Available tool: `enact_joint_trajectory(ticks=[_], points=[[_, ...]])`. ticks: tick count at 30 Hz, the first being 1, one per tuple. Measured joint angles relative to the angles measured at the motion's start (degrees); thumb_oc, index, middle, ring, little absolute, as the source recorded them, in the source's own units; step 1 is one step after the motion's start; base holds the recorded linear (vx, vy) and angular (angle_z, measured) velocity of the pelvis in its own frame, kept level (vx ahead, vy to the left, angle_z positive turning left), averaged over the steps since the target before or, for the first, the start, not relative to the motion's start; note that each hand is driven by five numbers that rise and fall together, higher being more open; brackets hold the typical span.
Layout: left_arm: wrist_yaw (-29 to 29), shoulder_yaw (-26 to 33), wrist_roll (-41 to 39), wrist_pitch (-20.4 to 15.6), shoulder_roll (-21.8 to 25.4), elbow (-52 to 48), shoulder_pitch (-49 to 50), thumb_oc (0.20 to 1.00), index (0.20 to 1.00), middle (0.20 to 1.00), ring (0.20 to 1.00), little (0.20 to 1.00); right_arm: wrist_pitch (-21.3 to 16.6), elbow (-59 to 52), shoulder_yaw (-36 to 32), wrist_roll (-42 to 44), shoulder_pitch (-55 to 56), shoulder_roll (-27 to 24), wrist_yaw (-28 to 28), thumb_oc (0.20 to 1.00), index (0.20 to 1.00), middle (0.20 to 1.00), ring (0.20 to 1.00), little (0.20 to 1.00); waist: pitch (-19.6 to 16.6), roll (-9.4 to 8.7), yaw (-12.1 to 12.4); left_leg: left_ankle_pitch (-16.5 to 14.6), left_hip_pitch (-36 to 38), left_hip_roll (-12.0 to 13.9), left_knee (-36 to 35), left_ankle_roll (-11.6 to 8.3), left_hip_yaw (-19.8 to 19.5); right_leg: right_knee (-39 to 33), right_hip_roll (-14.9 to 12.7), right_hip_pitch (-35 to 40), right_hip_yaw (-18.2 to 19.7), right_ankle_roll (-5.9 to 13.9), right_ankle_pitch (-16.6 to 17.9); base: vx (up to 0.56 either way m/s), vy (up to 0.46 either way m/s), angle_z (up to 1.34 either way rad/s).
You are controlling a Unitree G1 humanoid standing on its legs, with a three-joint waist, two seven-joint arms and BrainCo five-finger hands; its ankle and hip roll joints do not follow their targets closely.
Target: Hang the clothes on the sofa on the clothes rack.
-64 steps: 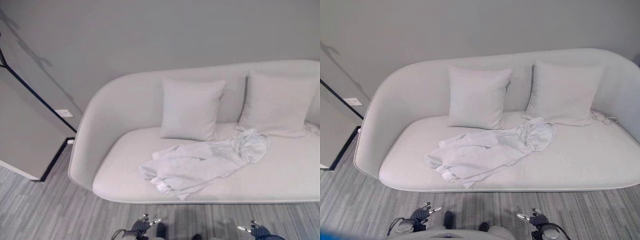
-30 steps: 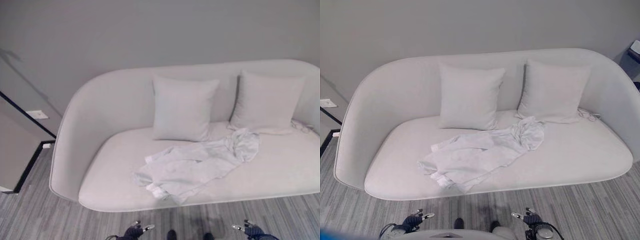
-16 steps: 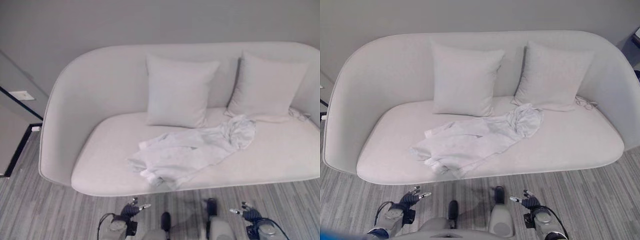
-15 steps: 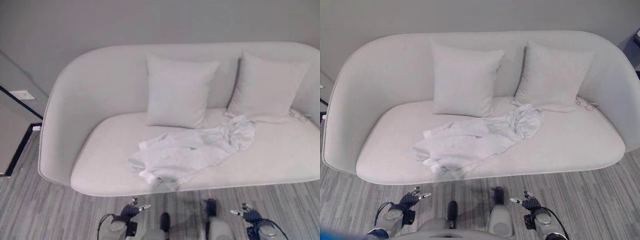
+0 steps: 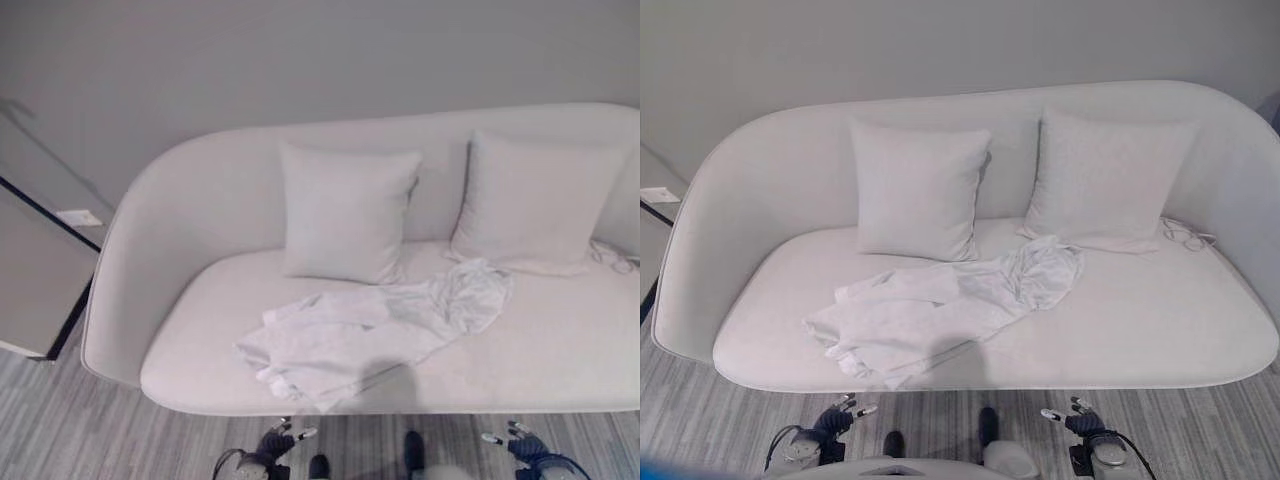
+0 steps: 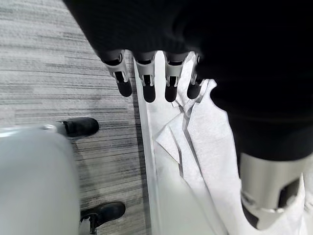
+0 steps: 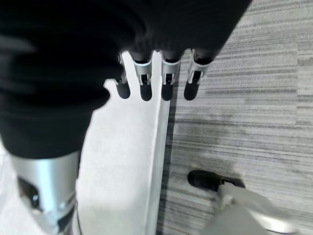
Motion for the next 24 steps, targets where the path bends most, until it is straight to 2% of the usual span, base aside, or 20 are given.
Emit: enact_joint_trajectory(ticks=[2, 3, 5, 6, 7, 9, 10, 11, 12, 13, 15, 16, 17, 20, 24], points=[[0.0, -0.2, 0.0, 0.1, -0.2, 0.8, -0.7, 1.000, 1.000, 1.000, 1.000, 1.000, -0.1, 0.1, 0.2, 0.5, -0.8, -0.2, -0.2, 1.000, 1.000, 1.000, 1.000, 1.000, 1.4, -1.67, 0.5, -0.5, -3.2, -0.1, 4.1, 0.02, -2.4, -0.1, -0.8, 0.0, -0.6, -1.33, 0.6, 0.03, 0.082, 0.06], [0.0, -0.2, -0.1, 0.1, -0.3, 1.4, -1.1, 1.000, 1.000, 1.000, 1.000, 1.000, -0.1, 0.0, 0.6, 0.6, -1.3, -0.4, -0.4, 1.000, 1.000, 1.000, 1.000, 1.000, 1.7, -1.87, 0.2, -0.7, -3.8, 0.5, 3.1, -0.09, -1.7, -0.5, -0.9, -0.1, -1.1, -1.38, 0.5, 0.10, 0.126, 0.03], [0.0, -0.3, -0.1, 0.1, -0.3, 1.6, -2.2, 1.000, 1.000, 1.000, 1.000, 1.000, -0.1, -0.4, 0.3, 0.6, -2.3, -0.8, -0.8, 1.000, 1.000, 1.000, 1.000, 1.000, 2.8, -1.65, 0.0, -0.9, -3.1, 2.2, -3.4, -0.25, -0.3, -1.2, -0.8, -0.1, -1.8, -1.38, 0.5, 0.12, 0.190, 0.07], [0.0, -1.6, -0.1, 0.1, -0.4, 1.0, -3.1, 1.000, 1.000, 1.000, 1.000, 1.000, -0.2, -1.4, 0.2, 0.6, -2.4, -1.8, -1.5, 1.000, 1.000, 1.000, 1.000, 1.000, 3.2, -0.67, -0.1, -0.9, -1.1, 2.4, -11.3, -0.28, -0.8, -1.2, -0.3, -0.7, -1.6, -0.93, 0.8, 0.11, 0.248, -0.07], [0.1, -2.1, 0.0, -0.1, -0.5, 1.0, -3.2, 1.000, 1.000, 1.000, 1.000, 1.000, -0.4, -1.8, 0.0, 0.6, -2.8, -2.4, -1.7, 1.000, 1.000, 1.000, 1.000, 1.000, 3.4, 0.22, -0.3, -1.0, -0.8, 2.3, -12.1, -0.40, -0.7, -1.2, 0.3, -1.4, -0.6, -0.52, 1.1, 0.03, 0.323, -0.46], [0.2, -2.4, 0.0, -0.1, -0.3, 0.7, -3.2, 1.000, 1.000, 1.000, 1.000, 1.000, -1.2, -4.1, 0.1, 0.6, -4.2, -3.7, -2.0, 1.000, 1.000, 1.000, 1.000, 1.000, 3.4, 2.33, -1.0, -1.1, 0.4, -0.8, -12.1, -0.03, 0.9, -1.2, 0.3, -4.6, 1.3, 0.86, 3.1, -0.09, 0.273, -0.67], [0.2, -2.3, 0.0, -0.2, -0.3, 0.0, -4.2, 1.000, 1.000, 1.000, 1.000, 1.000, -1.3, -5.1, 0.0, 0.6, -4.7, -4.3, -2.3, 1.000, 1.000, 1.000, 1.000, 1.000, 4.4, 3.38, -1.2, -4.5, -0.5, -1.2, -12.1, 4.01, 3.0, -1.1, 0.3, -6.5, 1.7, 1.34, 4.3, -0.10, 0.141, -0.53], [0.3, -2.4, 0.0, -0.5, 0.4, -1.5, -6.4, 1.000, 1.000, 1.000, 1.000, 1.000, -1.2, -5.2, 0.1, 0.6, -6.8, -4.3, -2.9, 1.000, 1.000, 1.000, 1.000, 1.000, 5.9, 3.80, -1.0, -6.8, -2.6, -2.2, -12.0, 6.25, 4.2, -0.8, -0.4, -9.5, 3.2, 1.94, 5.9, -0.08, 0.143, -0.61], [0.7, -2.1, 0.0, -0.9, 2.0, -2.2, -9.4, 1.000, 1.000, 1.000, 1.000, 1.000, -1.2, -5.4, 0.6, 0.6, -9.5, -3.4, -3.3, 1.000, 1.000, 1.000, 1.000, 1.000, 8.5, 1.83, -0.9, -6.5, -4.9, -4.5, -11.7, 7.50, 5.3, -0.9, -2.6, -12.5, 4.8, 3.77, 7.2, -0.04, 0.115, -0.43], [0.9, -2.1, 0.0, -0.9, 2.4, -2.0, -10.9, 1.000, 1.000, 1.000, 1.000, 1.000, -1.1, -5.8, 0.6, 0.6, -10.0, -2.7, -3.4, 1.000, 1.000, 1.000, 1.000, 1.000, 9.9, 0.69, -1.0, -6.4, -5.0, -5.9, -11.8, 8.22, 5.6, -0.9, -4.0, -12.7, 5.0, 4.80, 7.9, -0.05, 0.138, -0.21], [1.8, -2.2, -0.1, -1.4, 3.6, -3.2, -10.7, 1.000, 1.000, 1.000, 1.000, 1.000, -1.1, -8.8, 0.7, 0.5, -9.7, -2.2, -4.2, 1.000, 1.000, 1.000, 1.000, 1.000, 10.8, -0.86, -0.6, -6.8, -5.1, -7.5, -12.0, 9.32, 6.3, -1.0, -5.5, -13.3, 6.2, 5.32, 7.5, -0.04, 0.074, -0.07], [2.1, -2.1, -0.1, -1.6, 4.3, -3.6, -10.8, 1.000, 1.000, 1.000, 1.000, 1.000, -1.3, -10.0, 0.7, 0.5, -10.0, -2.1, -4.2, 1.000, 1.000, 1.000, 1.000, 1.000, 11.1, -1.17, -0.7, -6.8, -6.1, -7.9, -12.0, 9.43, 6.4, -1.2, -6.1, -14.2, 6.4, 6.11, 6.9, -0.03, 0.042, 0.01], [2.6, -2.1, -0.1, -1.6, 5.8, -4.2, -10.9, 1.000, 1.000, 1.000, 1.000, 1.000, -1.4, -12.8, 0.7, 0.4, -10.9, -2.1, -5.1, 1.000, 1.000, 1.000, 1.000, 1.000, 12.5, -1.99, -0.7, -6.3, -6.9, -8.9, -11.7, 10.21, 6.4, -0.9, -6.9, -14.9, 6.4, 7.17, 8.0, -0.05, 0.049, 0.12], [3.0, -2.2, -0.1, -1.6, 6.2, -5.3, -10.0, 1.000, 1.000, 1.000, 1.000, 1.000, -1.7, -15.5, 0.7, 0.3, -11.3, -2.2, -6.6, 1.000, 1.000, 1.000, 1.000, 1.000, 12.8, -2.12, 0.7, -6.2, -7.1, -8.9, -11.7, 10.47, 6.3, -1.0, -6.9, -15.1, 6.4, 7.08, 8.3, -0.03, 0.019, 0.05], [3.9, -2.2, -0.1, -2.2, 6.4, -10.1, -9.3, 1.000, 1.000, 1.000, 1.000, 1.000, -2.3, -22.4, 0.6, -2.2, -13.0, -3.9, -8.8, 1.000, 1.000, 1.000, 1.000, 1.000, 14.2, -2.04, 0.6, -6.1, -8.3, -8.5, -11.7, 10.55, 6.0, -1.0, -6.5, -16.0, 5.9, 6.95, 8.4, 0.00, 0.002, 0.01]])
